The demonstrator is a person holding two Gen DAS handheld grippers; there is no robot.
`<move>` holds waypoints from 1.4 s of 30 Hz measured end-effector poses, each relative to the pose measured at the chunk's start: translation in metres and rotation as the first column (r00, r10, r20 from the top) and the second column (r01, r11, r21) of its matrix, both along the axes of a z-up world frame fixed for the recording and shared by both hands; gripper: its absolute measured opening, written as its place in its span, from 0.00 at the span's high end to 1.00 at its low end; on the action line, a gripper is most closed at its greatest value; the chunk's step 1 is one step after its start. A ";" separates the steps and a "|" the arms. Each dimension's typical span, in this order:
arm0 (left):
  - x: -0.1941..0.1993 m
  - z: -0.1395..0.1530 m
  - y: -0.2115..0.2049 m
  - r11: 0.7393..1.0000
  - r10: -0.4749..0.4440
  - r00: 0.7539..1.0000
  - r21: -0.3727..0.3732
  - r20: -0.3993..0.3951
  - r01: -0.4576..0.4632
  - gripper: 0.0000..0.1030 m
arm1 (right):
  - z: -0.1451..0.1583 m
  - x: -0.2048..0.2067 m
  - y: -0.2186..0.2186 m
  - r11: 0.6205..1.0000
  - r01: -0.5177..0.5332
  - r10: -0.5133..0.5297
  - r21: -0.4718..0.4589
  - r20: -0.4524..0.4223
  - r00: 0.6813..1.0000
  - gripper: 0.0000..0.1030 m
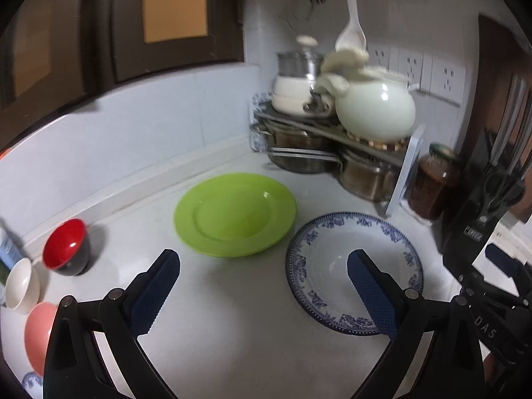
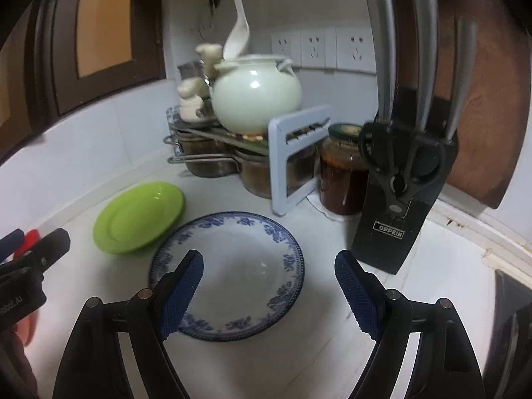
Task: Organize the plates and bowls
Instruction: 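Move both grippers to the second blue-and-white plate beside the green plate, then close the left gripper on the second plate rim while the right gripper grips it too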
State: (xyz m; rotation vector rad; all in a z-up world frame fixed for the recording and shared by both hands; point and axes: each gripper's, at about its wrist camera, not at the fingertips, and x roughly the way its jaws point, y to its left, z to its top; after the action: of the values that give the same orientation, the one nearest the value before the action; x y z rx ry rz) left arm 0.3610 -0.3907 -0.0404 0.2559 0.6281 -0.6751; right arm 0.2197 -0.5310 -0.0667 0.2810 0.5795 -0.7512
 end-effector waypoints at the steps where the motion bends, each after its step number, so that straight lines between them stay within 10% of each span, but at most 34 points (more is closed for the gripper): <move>1: 0.004 -0.006 -0.009 1.000 -0.012 1.000 0.016 -0.015 0.012 0.01 | -0.005 0.002 -0.006 1.000 0.007 -0.007 0.000 -0.006 1.000 0.20; 24: 0.051 -0.103 -0.092 0.979 -0.089 0.982 0.170 -0.164 0.117 0.19 | -0.089 0.059 -0.087 0.994 0.009 0.008 0.113 -0.150 0.989 0.23; 42: 0.059 -0.123 -0.110 0.972 -0.101 0.961 0.179 -0.258 0.150 0.43 | -0.111 0.068 -0.105 0.982 -0.028 0.060 0.189 -0.165 0.984 0.56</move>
State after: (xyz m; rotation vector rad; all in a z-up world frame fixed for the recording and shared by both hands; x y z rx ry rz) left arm 0.4204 -0.5011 -0.1638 0.4023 0.9260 -0.7750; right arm 0.2880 -0.6356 -0.1779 0.3774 0.8177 -0.6829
